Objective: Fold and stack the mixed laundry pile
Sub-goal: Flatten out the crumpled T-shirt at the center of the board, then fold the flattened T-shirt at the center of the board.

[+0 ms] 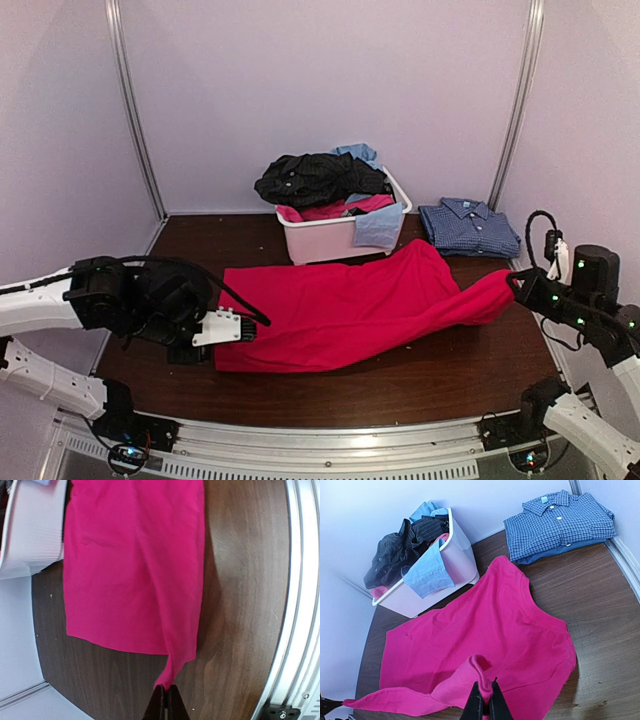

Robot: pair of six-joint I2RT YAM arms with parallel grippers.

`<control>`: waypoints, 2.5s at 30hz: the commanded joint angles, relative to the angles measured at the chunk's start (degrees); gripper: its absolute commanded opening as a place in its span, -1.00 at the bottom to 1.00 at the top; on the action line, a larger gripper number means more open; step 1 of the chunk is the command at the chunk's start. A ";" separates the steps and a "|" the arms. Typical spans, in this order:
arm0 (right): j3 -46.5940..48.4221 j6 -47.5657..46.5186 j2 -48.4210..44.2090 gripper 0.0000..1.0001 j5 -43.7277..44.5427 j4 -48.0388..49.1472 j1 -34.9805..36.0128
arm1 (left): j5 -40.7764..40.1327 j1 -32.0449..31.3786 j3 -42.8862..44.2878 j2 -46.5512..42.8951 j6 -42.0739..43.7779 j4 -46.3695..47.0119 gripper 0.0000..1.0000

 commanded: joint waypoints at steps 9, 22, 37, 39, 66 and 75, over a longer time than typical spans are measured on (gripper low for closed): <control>-1.15 6.57 -7.78 -1.00 -0.36 -11.56 -0.03 | 3.79 -15.66 -2.51 4.63 0.95 -5.54 -1.00; -7.33 13.94 -12.31 -1.00 2.25 -14.55 -0.02 | 4.91 -20.82 -7.39 0.91 2.54 -3.81 -1.00; -7.26 4.92 8.55 -1.00 4.45 8.44 -0.07 | -6.39 -12.65 -9.06 -3.94 -2.18 0.28 -1.00; -7.03 4.30 10.06 -1.00 4.38 9.95 -0.02 | -4.57 -12.57 -8.68 -2.07 -1.78 -0.54 -1.00; -3.98 -5.34 29.14 -1.00 -0.01 27.53 -0.15 | -2.32 -2.79 -8.41 10.43 -0.75 -1.30 -1.00; 0.61 -10.21 36.79 -1.00 -1.88 30.17 -0.08 | -5.02 -2.71 -9.02 13.57 0.39 -0.35 -1.00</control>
